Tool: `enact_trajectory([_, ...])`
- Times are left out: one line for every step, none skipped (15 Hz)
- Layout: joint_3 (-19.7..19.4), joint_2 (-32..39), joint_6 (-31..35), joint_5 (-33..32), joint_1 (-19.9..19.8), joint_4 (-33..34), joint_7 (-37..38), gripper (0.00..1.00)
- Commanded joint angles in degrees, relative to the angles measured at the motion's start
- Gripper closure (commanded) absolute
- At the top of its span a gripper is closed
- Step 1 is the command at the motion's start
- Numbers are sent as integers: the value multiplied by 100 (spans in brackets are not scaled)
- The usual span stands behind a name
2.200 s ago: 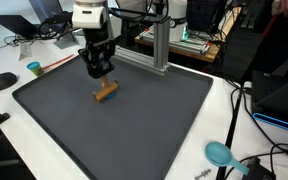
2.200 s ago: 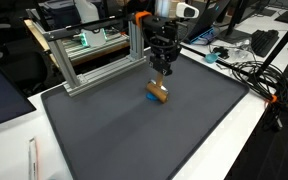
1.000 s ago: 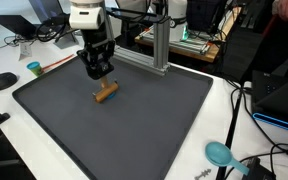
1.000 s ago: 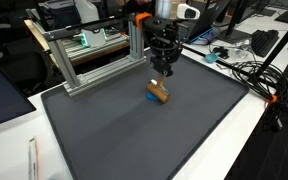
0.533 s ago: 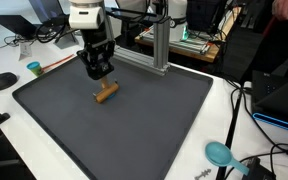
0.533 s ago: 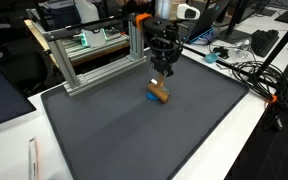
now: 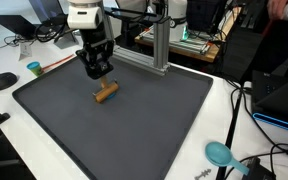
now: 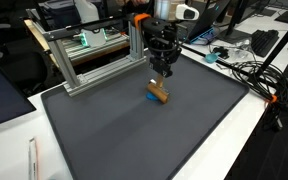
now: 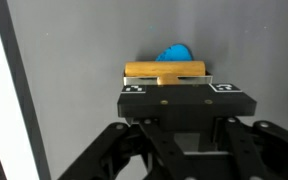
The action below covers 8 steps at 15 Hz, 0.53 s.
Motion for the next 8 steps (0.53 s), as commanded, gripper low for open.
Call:
enact_trajectory([-106, 368, -94, -164, 8, 71, 136, 78])
enact_trajectory([-119, 371, -110, -191, 14, 78, 167, 78])
enact_trajectory([-136, 375, -121, -223, 19, 83, 200, 78])
enact_trajectory([-159, 378, -141, -262, 31, 89, 253, 78])
enact_trajectory([-159, 378, -147, -264, 28, 90, 267, 78])
enact_trajectory([-171, 379, -160, -293, 34, 92, 309, 78])
enact_trajectory([-179, 380, -169, -316, 36, 91, 338, 78])
enact_trajectory([-177, 379, -176, -323, 32, 88, 361, 78])
